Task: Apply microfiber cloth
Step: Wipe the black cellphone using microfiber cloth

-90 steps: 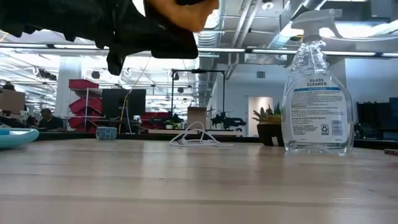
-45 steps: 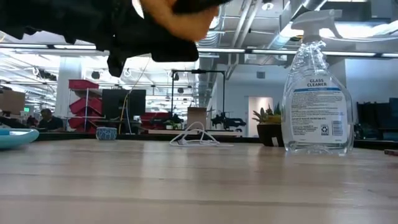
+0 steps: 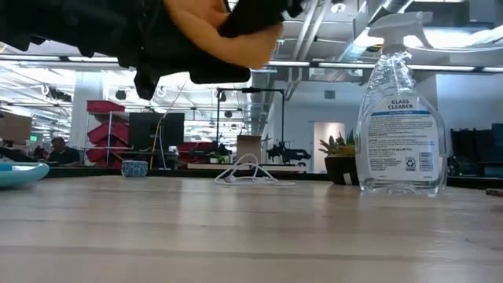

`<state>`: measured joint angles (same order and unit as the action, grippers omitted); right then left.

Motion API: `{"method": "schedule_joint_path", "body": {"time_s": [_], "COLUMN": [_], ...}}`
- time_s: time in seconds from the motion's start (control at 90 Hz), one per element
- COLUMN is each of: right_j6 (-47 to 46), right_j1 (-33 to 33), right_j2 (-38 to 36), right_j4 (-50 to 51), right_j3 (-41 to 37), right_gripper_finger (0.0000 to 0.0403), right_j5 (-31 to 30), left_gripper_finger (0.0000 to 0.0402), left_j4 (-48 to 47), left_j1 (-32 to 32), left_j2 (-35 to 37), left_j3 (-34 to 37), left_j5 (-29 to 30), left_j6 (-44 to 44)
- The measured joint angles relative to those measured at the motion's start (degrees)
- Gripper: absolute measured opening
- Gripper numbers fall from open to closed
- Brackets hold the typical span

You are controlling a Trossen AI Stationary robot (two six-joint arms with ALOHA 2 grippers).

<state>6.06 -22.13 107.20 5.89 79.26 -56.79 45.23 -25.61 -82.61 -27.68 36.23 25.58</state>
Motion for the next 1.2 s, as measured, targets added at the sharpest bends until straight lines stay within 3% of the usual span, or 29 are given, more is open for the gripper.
{"method": "schedule_joint_path", "body": {"time_s": [0.078, 0.156, 0.356, 0.522, 0.622, 0.789, 0.911, 1.067, 1.2], "right_j6": [1.56, 3.46, 6.27, 5.81, 4.94, 6.89, 10.97, 9.58, -0.64], "right_j1": [-0.48, -0.03, 2.01, 1.59, 0.87, -0.12, 0.36, 0.26, -0.01], "right_j2": [-0.17, -0.46, 0.98, 2.69, 2.58, 2.44, 1.81, 2.71, 2.62], "right_j4": [-6.58, -13.48, -13.62, -3.16, -1.47, -15.74, -23.69, -13.24, 0.57], "right_j3": [-0.02, 0.06, 0.25, 0.25, 0.26, -0.17, 0.07, 0.07, 0.2], "right_gripper_finger": [0.002, 0.002, 0.002, 0.002, 0.002, 0.002, 0.0021, 0.0021, 0.0021], "right_j5": [-8.77, -10.15, 7.47, 13.42, 11.37, -4.64, -1.07, 7.12, 5.75], "left_gripper_finger": [0.0013, 0.0013, 0.0013, 0.0013, 0.0013, 0.0013, 0.0013, 0.0013, 0.0013], "left_j4": [0.01, 0.02, -1.07, -2.51, -2.4, -0.79, -0.44, -0.94, -1.83], "left_j1": [0.0, 0.02, 0.17, 0.2, 0.22, 0.24, 0.17, 0.07, 0.08], "left_j2": [0.07, 0.07, 0.04, -0.24, -0.2, 0.17, 0.15, 0.11, -0.04], "left_j3": [-0.02, -0.02, -0.02, 0.0, 0.0, -0.16, -0.2, -0.17, -0.05], "left_j5": [-0.33, -1.13, -1.9, -1.9, -1.68, -0.94, -1.8, -2.13, -0.88], "left_j6": [0.24, 0.4, 1.11, 0.66, 0.81, 1.16, 0.81, 0.58, 0.6]}}
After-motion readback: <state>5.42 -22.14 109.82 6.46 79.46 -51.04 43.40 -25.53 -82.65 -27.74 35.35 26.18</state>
